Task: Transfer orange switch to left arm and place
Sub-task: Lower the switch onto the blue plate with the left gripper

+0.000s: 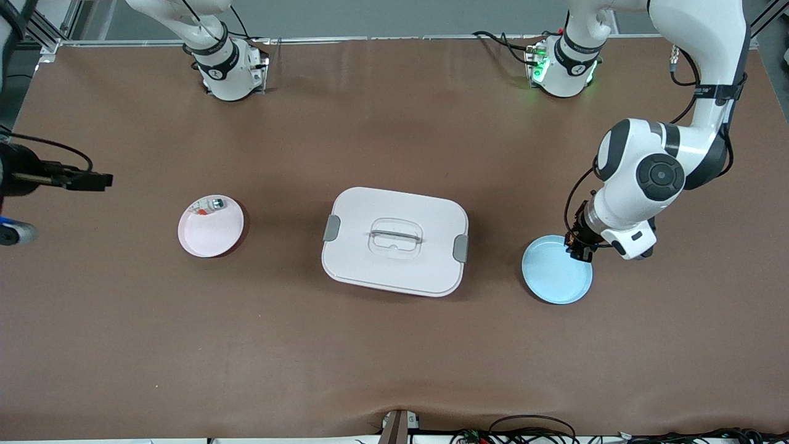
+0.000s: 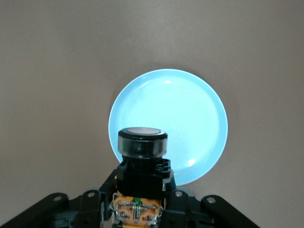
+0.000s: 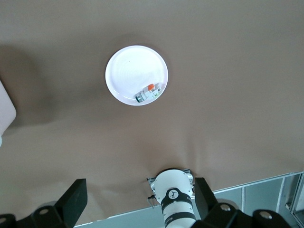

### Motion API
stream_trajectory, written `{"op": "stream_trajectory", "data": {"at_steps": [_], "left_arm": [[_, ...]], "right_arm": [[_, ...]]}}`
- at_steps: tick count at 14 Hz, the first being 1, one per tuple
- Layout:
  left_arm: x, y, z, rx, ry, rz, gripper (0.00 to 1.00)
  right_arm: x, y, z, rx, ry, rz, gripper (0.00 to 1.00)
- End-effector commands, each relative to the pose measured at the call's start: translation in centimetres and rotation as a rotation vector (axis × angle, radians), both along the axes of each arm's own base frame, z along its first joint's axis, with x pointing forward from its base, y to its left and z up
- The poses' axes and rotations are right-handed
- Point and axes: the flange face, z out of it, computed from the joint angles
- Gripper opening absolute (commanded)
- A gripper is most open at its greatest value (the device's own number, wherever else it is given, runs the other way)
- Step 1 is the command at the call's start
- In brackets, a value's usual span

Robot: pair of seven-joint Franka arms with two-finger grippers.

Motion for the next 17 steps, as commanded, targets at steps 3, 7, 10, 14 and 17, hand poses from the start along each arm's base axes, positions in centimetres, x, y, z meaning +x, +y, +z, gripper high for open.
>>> {"op": "stream_trajectory", "data": {"at_steps": [3,7,10,14,17], "left_arm": [[-0.8,0.1,-3.8,0.01,-0.019,0.067,0.16],[-0.6,-0.2,-7.1,0.006,-0.012,0.11,0.16],[-0.5,-0.7,-9.5,0.003,-0.007,0.11,0.17],[0.3,-0.8,-11.2,-0.013,-0.047,0.109,0.18],[0.5,-0.7,-12.0,-0.009,-0.059,0.099,0.18]], "right_arm": [[-1.1,0.2,1.7,-0.01,-0.023,0.037,1.0],[-1.5,1.2,2.2,0.01,-0.023,0.073,1.0],[-1.7,1.6,2.6,0.018,-0.03,0.082,1.0],[-1.7,1.4,2.9,0.026,-0.042,0.075,1.0],[-1.8,2.1,3.0,0.018,-0.046,0.079,1.0]]}}
